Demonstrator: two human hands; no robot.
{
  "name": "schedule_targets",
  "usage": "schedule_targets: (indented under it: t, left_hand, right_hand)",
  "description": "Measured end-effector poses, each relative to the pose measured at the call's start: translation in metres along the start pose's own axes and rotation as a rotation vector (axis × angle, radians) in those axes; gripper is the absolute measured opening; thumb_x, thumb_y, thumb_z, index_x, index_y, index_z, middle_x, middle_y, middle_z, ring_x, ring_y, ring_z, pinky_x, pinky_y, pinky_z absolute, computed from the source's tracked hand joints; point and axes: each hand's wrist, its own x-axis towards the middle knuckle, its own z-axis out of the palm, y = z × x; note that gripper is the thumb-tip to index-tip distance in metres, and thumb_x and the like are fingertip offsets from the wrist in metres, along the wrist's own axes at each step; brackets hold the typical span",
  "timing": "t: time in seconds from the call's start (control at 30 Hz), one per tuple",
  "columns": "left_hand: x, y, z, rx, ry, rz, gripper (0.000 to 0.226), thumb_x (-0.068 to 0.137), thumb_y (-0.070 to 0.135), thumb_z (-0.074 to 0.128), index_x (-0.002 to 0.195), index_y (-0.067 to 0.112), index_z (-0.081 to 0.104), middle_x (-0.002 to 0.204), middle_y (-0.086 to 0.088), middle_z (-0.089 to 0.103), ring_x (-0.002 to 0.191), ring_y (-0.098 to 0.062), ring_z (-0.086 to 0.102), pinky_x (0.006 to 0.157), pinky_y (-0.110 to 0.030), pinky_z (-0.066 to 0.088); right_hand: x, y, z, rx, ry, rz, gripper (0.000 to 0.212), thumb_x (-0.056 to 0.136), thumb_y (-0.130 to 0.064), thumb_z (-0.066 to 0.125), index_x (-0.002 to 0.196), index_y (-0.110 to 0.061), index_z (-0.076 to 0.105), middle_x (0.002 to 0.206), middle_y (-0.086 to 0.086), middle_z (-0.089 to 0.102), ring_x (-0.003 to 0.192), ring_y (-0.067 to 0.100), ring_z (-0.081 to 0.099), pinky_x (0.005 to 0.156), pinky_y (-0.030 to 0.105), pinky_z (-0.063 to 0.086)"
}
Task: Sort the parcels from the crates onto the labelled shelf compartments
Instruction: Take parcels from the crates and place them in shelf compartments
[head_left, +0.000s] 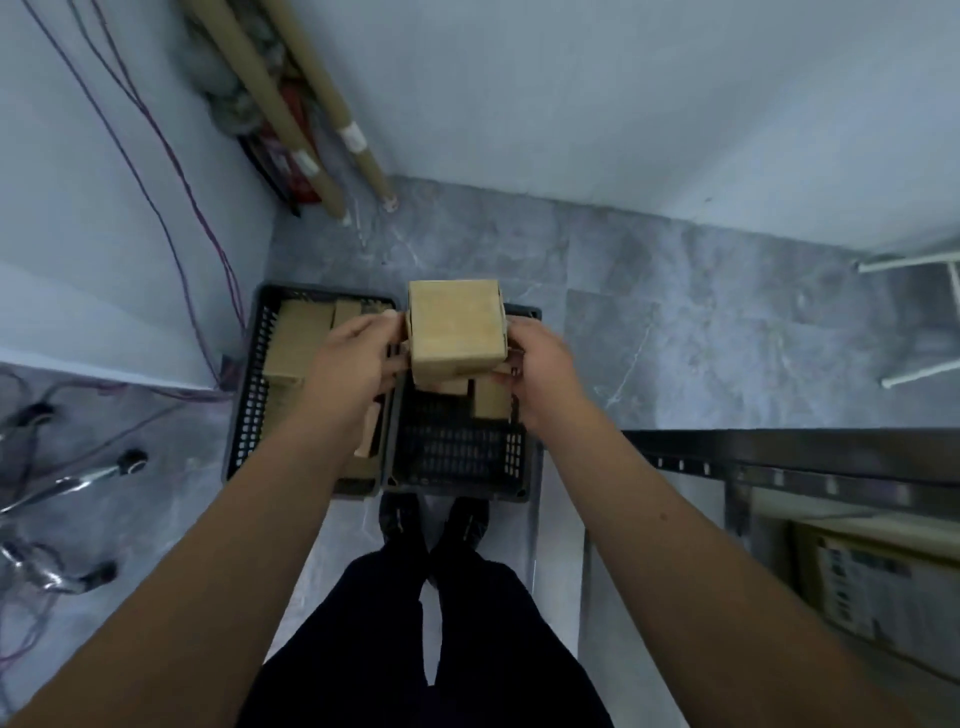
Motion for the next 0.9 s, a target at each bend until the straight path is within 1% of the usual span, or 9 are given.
schedule_targets:
  t: [0.17,0.27,0.4,0.5,0.57,0.63,0.7,0.8,0.9]
  left_hand:
    - [-0.065,0.075,-0.018,-0.170,0.001,0.121,0.018,0.106,0.029,0.059,0.107,0.016,0.071,0.091,0.007,0.081,0.090,-0.015,0.078,0.094,-0.042,0.060]
    - [-0.100,0.114,-0.020,-0.220,-0.021,0.217,0.016,0.106,0.024,0.059,0.103,0.013,0.070,0.085,0.004,0.080,0.085,-0.016,0.078,0.096,-0.049,0.057]
    - [-0.132,0.154,-0.020,-0.276,-0.021,0.317,0.019,0.103,0.023,0.064,0.112,0.013,0.076,0.100,-0.003,0.081,0.104,-0.027,0.077,0.093,-0.043,0.060]
    - [-0.153,0.184,-0.016,-0.298,-0.050,0.425,0.015,0.101,0.022,0.067,0.103,0.012,0.078,0.100,-0.008,0.078,0.099,-0.022,0.076,0.086,-0.035,0.062]
    - [-0.168,0.204,-0.013,-0.308,-0.059,0.489,0.018,0.099,0.024,0.070,0.102,0.009,0.079,0.097,-0.010,0.075,0.100,-0.021,0.074,0.094,-0.037,0.061]
    - [-0.182,0.221,-0.009,-0.319,-0.089,0.558,0.016,0.101,0.021,0.068,0.103,0.009,0.078,0.100,-0.007,0.078,0.105,-0.019,0.075,0.100,-0.040,0.059]
    - [-0.196,0.235,-0.006,-0.295,-0.123,0.641,0.015,0.103,0.014,0.063,0.109,0.014,0.077,0.096,0.002,0.080,0.101,-0.012,0.076,0.095,-0.032,0.060]
    - [-0.214,0.249,-0.001,-0.204,-0.188,0.736,0.026,0.103,0.012,0.062,0.126,0.016,0.072,0.106,0.003,0.081,0.103,-0.009,0.076,0.086,-0.021,0.060]
    - [-0.222,0.259,0.002,-0.151,-0.208,0.804,0.030,0.099,0.010,0.068,0.126,0.019,0.073,0.102,-0.003,0.080,0.105,-0.017,0.076,0.094,-0.029,0.059]
  right_hand:
    - [-0.068,-0.075,0.010,0.008,-0.099,-0.235,0.035,0.090,0.004,0.051,0.118,-0.002,0.072,0.108,0.020,0.075,0.095,0.027,0.069,0.086,0.047,0.057]
    - [-0.107,-0.114,0.015,0.073,-0.127,-0.358,0.031,0.093,0.005,0.050,0.111,-0.001,0.073,0.096,0.008,0.076,0.082,0.014,0.071,0.075,0.035,0.055]
    - [-0.147,-0.157,0.022,0.131,-0.152,-0.535,0.020,0.101,-0.011,0.060,0.108,-0.002,0.077,0.089,0.003,0.077,0.074,0.009,0.068,0.059,0.021,0.049]
    - [-0.175,-0.188,0.023,0.141,-0.160,-0.628,0.028,0.104,-0.022,0.062,0.104,0.000,0.079,0.084,0.007,0.074,0.072,0.015,0.063,0.055,0.023,0.043]
    - [-0.193,-0.207,0.020,0.128,-0.155,-0.701,0.033,0.105,-0.028,0.060,0.100,-0.003,0.080,0.084,0.009,0.074,0.072,0.017,0.062,0.057,0.025,0.043]
    - [-0.211,-0.224,0.015,0.126,-0.178,-0.766,0.026,0.104,-0.025,0.062,0.098,-0.009,0.081,0.090,0.007,0.079,0.079,0.017,0.069,0.067,0.027,0.051]
    - [-0.228,-0.239,0.009,0.129,-0.203,-0.816,0.017,0.100,-0.015,0.066,0.103,-0.008,0.081,0.098,0.009,0.081,0.086,0.017,0.072,0.074,0.028,0.054]
    - [-0.243,-0.252,0.001,0.149,-0.180,-0.903,0.015,0.093,-0.003,0.070,0.104,-0.004,0.079,0.098,0.012,0.080,0.084,0.017,0.072,0.070,0.026,0.055]
    - [-0.254,-0.254,-0.007,0.203,-0.186,-0.947,0.015,0.088,0.005,0.069,0.099,-0.002,0.077,0.090,0.011,0.078,0.066,0.010,0.067,0.058,0.019,0.050]
